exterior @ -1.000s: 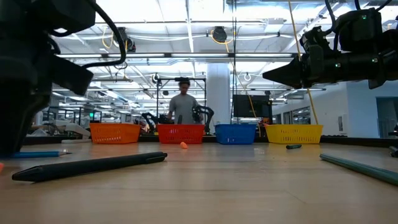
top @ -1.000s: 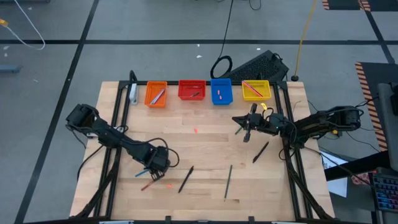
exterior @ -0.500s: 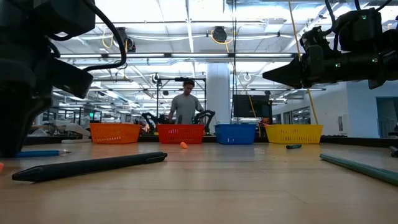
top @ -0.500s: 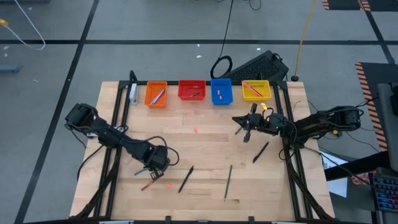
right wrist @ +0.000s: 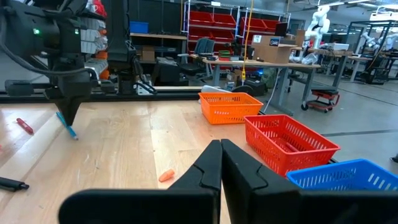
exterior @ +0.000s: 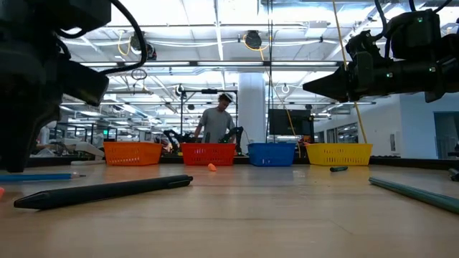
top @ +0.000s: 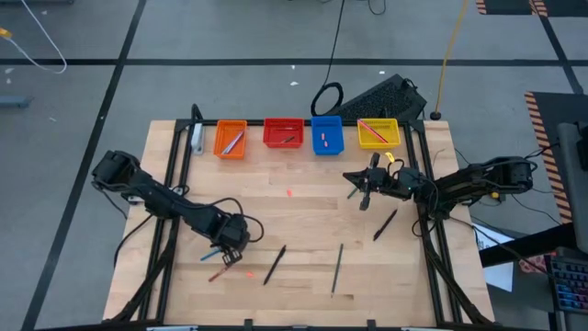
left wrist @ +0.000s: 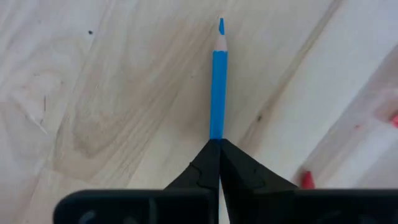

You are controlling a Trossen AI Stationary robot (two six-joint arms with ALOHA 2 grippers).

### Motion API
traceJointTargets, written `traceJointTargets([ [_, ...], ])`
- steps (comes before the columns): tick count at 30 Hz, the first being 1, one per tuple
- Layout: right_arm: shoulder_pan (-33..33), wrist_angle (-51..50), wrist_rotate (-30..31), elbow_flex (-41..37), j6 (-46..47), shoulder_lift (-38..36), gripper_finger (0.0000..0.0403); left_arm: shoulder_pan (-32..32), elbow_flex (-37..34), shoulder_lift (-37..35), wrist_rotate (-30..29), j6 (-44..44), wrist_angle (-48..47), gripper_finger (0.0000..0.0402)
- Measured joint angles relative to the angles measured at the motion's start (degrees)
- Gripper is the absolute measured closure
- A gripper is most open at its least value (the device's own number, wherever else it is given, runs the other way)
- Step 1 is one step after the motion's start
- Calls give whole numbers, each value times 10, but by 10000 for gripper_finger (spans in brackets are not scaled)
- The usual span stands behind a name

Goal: Sort crayons/erasers/pens/pencils in bins
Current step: Put the blue pencil into the yellow basket

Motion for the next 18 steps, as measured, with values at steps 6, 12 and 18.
traceJointTargets([
  [6, 0, 0, 0, 0, 0, 0, 403, 2, 0, -13, -16, -4, 0, 393],
  [12, 0, 0, 0, 0, 0, 0, 403, 3, 1, -12, -23, -2, 25, 381],
  [18, 0, 0, 0, 0, 0, 0, 403, 18, 1, -12, -54, 0, 40, 310],
])
